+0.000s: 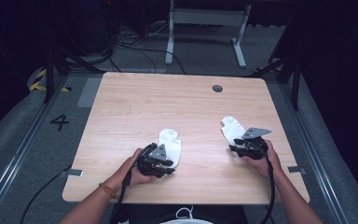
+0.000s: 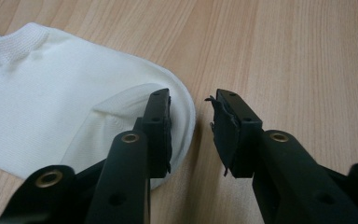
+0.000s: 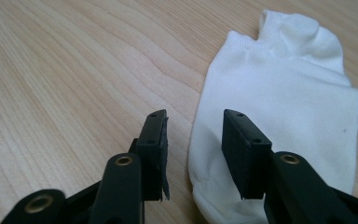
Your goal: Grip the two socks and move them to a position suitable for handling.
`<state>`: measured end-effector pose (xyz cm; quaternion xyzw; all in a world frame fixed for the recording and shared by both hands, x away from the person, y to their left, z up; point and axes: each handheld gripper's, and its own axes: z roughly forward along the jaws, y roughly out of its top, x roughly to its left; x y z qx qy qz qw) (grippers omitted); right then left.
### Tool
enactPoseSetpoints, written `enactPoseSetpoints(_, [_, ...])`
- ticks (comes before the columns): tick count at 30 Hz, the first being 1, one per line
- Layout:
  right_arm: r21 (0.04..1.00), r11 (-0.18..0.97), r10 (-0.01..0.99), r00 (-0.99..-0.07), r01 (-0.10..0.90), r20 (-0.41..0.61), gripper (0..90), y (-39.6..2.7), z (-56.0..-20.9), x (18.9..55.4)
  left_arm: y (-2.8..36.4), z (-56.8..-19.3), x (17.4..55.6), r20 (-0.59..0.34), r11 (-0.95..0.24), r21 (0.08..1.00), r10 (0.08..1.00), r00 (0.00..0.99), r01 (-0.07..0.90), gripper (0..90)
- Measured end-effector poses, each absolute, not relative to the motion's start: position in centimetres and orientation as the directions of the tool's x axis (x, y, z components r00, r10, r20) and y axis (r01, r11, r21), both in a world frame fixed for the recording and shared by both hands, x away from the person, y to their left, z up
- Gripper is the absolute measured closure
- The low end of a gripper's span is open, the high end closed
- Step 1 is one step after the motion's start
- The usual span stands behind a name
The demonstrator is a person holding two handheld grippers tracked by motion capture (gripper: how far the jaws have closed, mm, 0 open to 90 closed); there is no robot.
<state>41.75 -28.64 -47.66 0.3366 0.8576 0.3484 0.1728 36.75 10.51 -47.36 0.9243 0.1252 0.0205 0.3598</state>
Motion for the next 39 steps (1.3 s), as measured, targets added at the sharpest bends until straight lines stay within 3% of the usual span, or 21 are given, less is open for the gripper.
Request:
enactPoseSetpoints(6, [0.708,0.517,0.691,-0.723,0.481,-0.014,62.5,-28.8,-47.6,41.4,10.6,-46.8,36.3,-0.034,-0.705,0.679,0.249,0.968,0.205,57.2])
enactPoseSetpoints(25, [0.639,0.664,0.500,-0.866,0.389,0.007,57.4,-26.4,-46.8,33.8,12.4,-45.7,35.9,0.009,-0.686,0.696,0.303,0.953,0.212,52.9])
enactPoseSetpoints(32, [0.685,0.667,0.470,-0.879,0.293,-0.083,60.0,-24.7,-44.9,32.1,12.4,-45.7,36.1,0.012,-0.689,0.692,0.307,0.952,0.213,52.2])
enactPoseSetpoints(39, [0.673,0.675,0.511,-0.850,0.302,-0.131,61.4,-22.8,-44.6,34.6,12.2,-45.7,36.0,0.025,-0.701,0.685,0.296,0.955,0.199,51.5])
